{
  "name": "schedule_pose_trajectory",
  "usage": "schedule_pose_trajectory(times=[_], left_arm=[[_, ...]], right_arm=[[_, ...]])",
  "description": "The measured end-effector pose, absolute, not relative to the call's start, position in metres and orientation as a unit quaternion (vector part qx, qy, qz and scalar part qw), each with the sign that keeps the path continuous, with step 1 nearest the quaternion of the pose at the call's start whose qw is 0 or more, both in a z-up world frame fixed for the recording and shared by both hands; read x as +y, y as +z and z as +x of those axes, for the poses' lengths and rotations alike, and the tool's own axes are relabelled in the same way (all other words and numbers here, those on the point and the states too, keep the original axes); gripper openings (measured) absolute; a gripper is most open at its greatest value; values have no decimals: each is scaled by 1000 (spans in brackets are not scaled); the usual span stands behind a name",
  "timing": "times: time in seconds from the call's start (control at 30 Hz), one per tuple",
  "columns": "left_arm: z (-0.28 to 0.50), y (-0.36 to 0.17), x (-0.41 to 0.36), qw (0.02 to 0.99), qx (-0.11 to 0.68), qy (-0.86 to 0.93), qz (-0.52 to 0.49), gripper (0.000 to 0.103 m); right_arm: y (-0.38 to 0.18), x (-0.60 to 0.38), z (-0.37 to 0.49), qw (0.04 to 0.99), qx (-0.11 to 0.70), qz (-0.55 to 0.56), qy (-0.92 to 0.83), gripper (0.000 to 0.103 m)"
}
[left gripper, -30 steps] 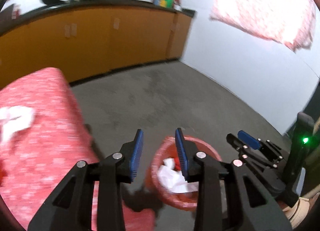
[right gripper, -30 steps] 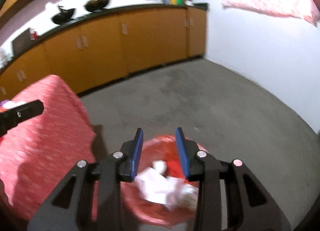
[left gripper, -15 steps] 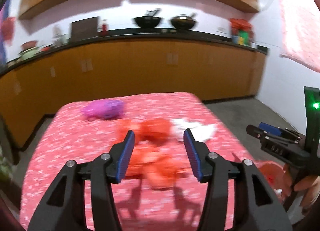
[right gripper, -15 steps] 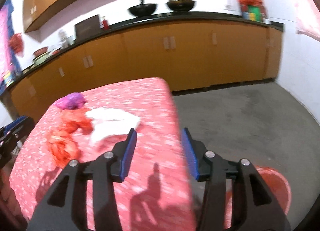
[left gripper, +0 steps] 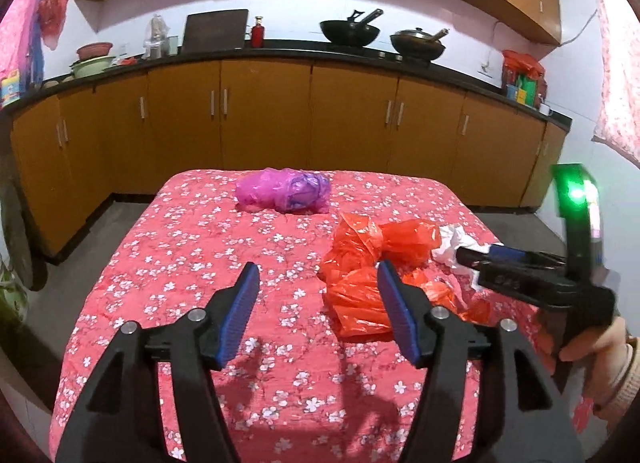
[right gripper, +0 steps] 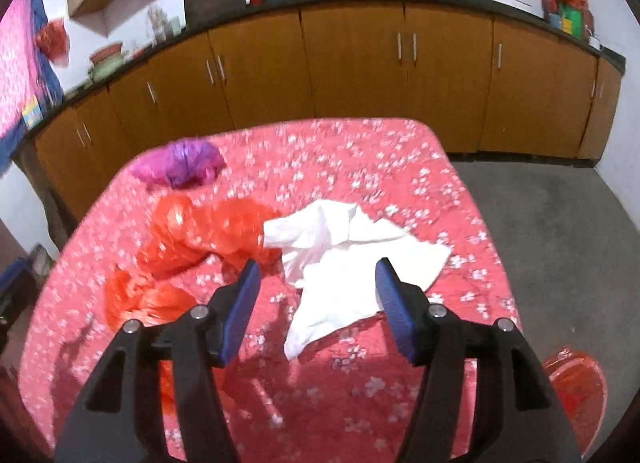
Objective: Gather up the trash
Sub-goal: 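Move both open tools back to the bag pile on the bed, then grasp white tissue with the right tool while the left grasps the orange bag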
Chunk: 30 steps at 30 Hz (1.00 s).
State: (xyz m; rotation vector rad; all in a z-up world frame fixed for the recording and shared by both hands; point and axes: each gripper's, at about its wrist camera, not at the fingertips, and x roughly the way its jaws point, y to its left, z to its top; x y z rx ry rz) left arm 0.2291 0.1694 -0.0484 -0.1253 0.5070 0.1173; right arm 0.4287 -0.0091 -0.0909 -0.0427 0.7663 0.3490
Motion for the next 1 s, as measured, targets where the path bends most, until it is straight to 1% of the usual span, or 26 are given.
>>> schedule_pose_trajectory(times=[0.03,0.07,0.1,0.17,0.2,0.27,0.4,0.57,0.6,0.63,0.67,0.7,0.73,0.77,0.8,0.83,0.87,1.0], left_arm=[[230,-49,169,964,252,53,-62,65],[232,-51,169,964,254,47,-62,67],[235,-52,169,964,256,42,-62,68],[241,-53,167,963,262,32,-63,69],[245,-54,166,962,264,26,-64,70],[251,-58,164,961,270,17,-63,74],[268,-68,157,952,299,8,-64,74],[291,-81,160,934,343,-1,-99,74],[293,-82,162,932,347,-4,-105,70],[294,-83,162,931,348,-10,-108,61],[295,-83,161,930,350,-17,-108,55],[294,-84,160,930,352,-24,-103,38],[294,-87,158,930,355,-31,-97,26],[293,-89,154,930,357,-32,-85,22],[291,-91,152,931,357,-32,-72,10],[290,-93,150,931,358,-30,-65,3],[288,-93,152,931,357,-27,-68,1],[279,-88,166,934,349,-14,-77,0]], right_arm=[[-94,-8,431,910,378,-24,166,55],[-96,-8,433,908,384,-24,165,40],[-99,-9,436,905,392,-24,162,18],[-104,-14,439,900,406,-20,158,6],[-103,-17,438,903,401,-20,156,4],[-100,-23,434,908,390,-18,154,4],[-95,-33,431,912,381,0,152,4],[-96,-36,426,913,378,-11,153,4],[-96,-37,425,913,378,-11,154,4],[-96,-37,424,913,378,-11,154,4],[-96,-37,424,913,378,-10,154,4],[-96,-37,423,913,378,-10,154,4],[-96,-38,423,913,378,-9,154,4],[-96,-37,423,913,378,-9,154,4],[-96,-37,423,913,377,-9,155,4],[-96,-37,422,913,376,-9,155,4],[-96,-37,421,913,376,-9,156,4],[-94,-36,418,914,372,-13,158,4]])
